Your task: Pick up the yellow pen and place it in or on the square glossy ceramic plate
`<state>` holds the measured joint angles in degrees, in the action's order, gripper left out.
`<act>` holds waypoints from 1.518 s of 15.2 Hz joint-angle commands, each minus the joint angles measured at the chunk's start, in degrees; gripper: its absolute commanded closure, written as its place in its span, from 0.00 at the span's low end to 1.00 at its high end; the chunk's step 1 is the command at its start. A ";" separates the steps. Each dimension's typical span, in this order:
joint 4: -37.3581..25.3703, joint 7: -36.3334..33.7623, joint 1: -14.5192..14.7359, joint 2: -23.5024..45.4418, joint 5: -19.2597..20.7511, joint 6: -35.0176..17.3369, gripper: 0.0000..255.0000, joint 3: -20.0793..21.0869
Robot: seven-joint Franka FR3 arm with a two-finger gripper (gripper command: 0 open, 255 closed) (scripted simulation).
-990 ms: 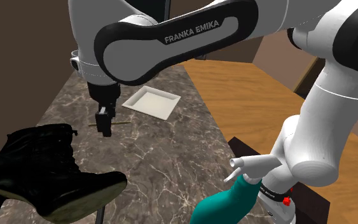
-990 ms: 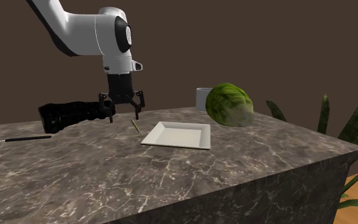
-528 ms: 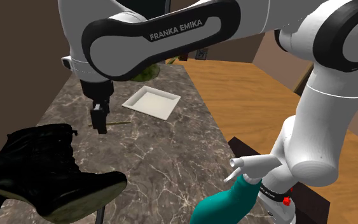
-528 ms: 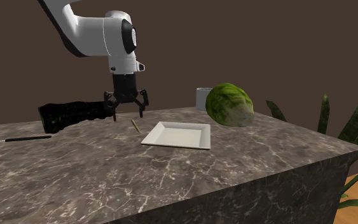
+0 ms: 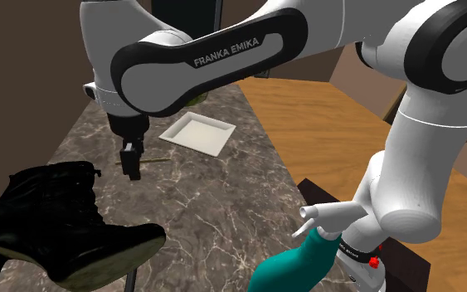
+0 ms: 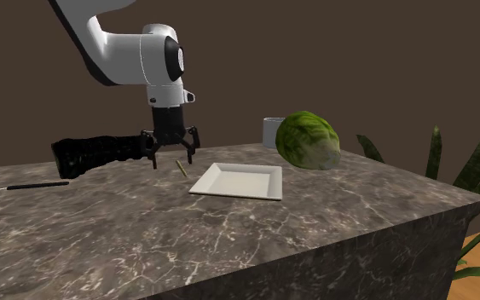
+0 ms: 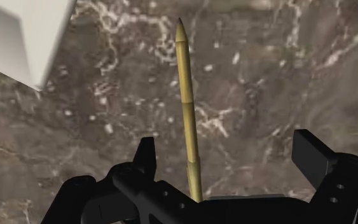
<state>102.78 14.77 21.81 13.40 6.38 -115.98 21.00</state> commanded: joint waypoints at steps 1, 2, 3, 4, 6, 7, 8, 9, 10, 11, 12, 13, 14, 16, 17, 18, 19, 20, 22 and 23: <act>0.02 0.00 0.00 0.00 0.00 -0.03 0.00 0.00; 0.01 0.00 0.00 0.00 0.00 -0.01 0.00 0.00; 0.01 0.00 0.00 0.00 0.00 -0.01 1.00 0.00; 0.01 0.00 0.00 0.00 0.00 -0.01 1.00 0.00; 0.12 0.06 -0.04 -0.08 -0.03 -0.05 1.00 -0.01; 0.03 0.12 -0.07 -0.07 -0.03 0.03 1.00 -0.03; -0.07 0.21 -0.12 0.02 -0.01 0.05 1.00 -0.07; -0.07 0.08 -0.04 0.09 0.04 -0.02 1.00 -0.04; 0.19 0.00 0.00 -0.01 0.01 -0.18 1.00 0.00; 0.27 0.05 -0.04 -0.06 0.00 -0.23 1.00 -0.02; 0.02 -0.01 -0.01 0.01 0.01 -0.03 1.00 0.01; -0.47 0.08 -0.03 -0.22 -0.11 0.67 1.00 0.05; -0.96 0.17 -0.05 -0.45 -0.23 1.37 1.00 0.08; -0.98 0.23 -0.07 -0.55 -0.27 1.42 1.00 0.09; -0.98 0.23 -0.07 -0.55 -0.27 1.42 0.00 0.09; -2.09 -0.14 -0.80 -0.43 -1.08 2.88 0.00 -0.47; -3.18 -0.54 -1.54 -0.31 -1.86 4.33 0.00 -1.04; -4.24 -0.96 -2.29 -0.18 -2.62 5.77 0.00 -1.62; -6.30 -1.88 -3.79 0.08 -4.09 8.60 0.00 -2.80; -6.48 -1.96 -3.92 0.10 -4.22 8.85 0.00 -2.91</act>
<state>96.95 12.98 18.39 13.40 2.64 -108.04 18.47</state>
